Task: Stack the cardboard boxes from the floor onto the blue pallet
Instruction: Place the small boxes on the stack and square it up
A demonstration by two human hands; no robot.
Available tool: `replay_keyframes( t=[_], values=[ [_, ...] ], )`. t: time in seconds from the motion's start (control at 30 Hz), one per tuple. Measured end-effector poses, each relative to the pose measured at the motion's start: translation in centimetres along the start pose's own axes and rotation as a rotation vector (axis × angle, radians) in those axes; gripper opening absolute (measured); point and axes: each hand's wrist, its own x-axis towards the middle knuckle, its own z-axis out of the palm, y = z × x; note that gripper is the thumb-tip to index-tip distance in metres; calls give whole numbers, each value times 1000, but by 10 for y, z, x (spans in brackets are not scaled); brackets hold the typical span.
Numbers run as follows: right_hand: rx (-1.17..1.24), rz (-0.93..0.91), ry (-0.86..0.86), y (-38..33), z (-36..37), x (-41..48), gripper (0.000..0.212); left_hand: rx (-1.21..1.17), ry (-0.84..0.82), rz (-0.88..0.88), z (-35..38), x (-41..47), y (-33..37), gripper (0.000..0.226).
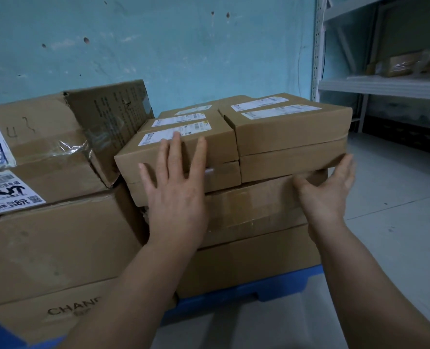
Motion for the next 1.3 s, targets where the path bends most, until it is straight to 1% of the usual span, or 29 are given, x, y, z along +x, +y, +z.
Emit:
replay_keyframes(
  t=[0.07,0.13,0.2,0.27,0.3,0.4,0.5,0.53,0.6,0.67,0.77,0.8,0.9,1.03,1.1,1.17,1.3],
  values=[
    [-17,-50,78,7,5,-17,77,-51,20,58,3,-18,10,84],
    [-38,-78,122,16,11,-34,54,-109,-8,102,9,-37,16,73],
    [-38,-92,137,24,18,-47,35,-191,-76,104,16,-51,16,51],
    [3,-86,126,32,25,-56,23,-287,-187,80,21,-61,13,35],
    [41,-55,102,35,26,-61,19,-329,-248,59,22,-66,12,29],
    [94,47,61,43,22,-78,16,-464,-353,-74,20,-77,17,20],
    [98,129,104,47,6,-94,14,-582,-429,-199,14,-91,28,19],
    [99,179,126,47,-1,-99,15,-603,-438,-214,11,-96,34,19],
    [99,283,164,47,-16,-113,19,-610,-388,-200,2,-106,46,21],
    [113,367,154,37,-32,-129,20,-638,-391,-243,-16,-107,55,22],
    [17,492,44,14,-48,-147,19,-611,-594,-312,-41,-97,58,23],
    [-11,524,20,3,-54,-149,18,-603,-646,-327,-52,-91,57,22],
    [-67,590,21,-40,-69,-149,18,-606,-781,-356,-93,-68,57,21],
    [-98,659,15,-112,-81,-145,17,-553,-949,-320,-154,-26,60,27],
    [-116,690,30,-149,-87,-139,16,-532,-985,-311,-186,3,62,31],
    [-120,710,30,-189,-97,-128,13,-531,-983,-312,-214,36,66,31],
    [-131,704,-51,-270,-125,-91,13,-534,-989,-308,-259,100,85,25]
  ],
)
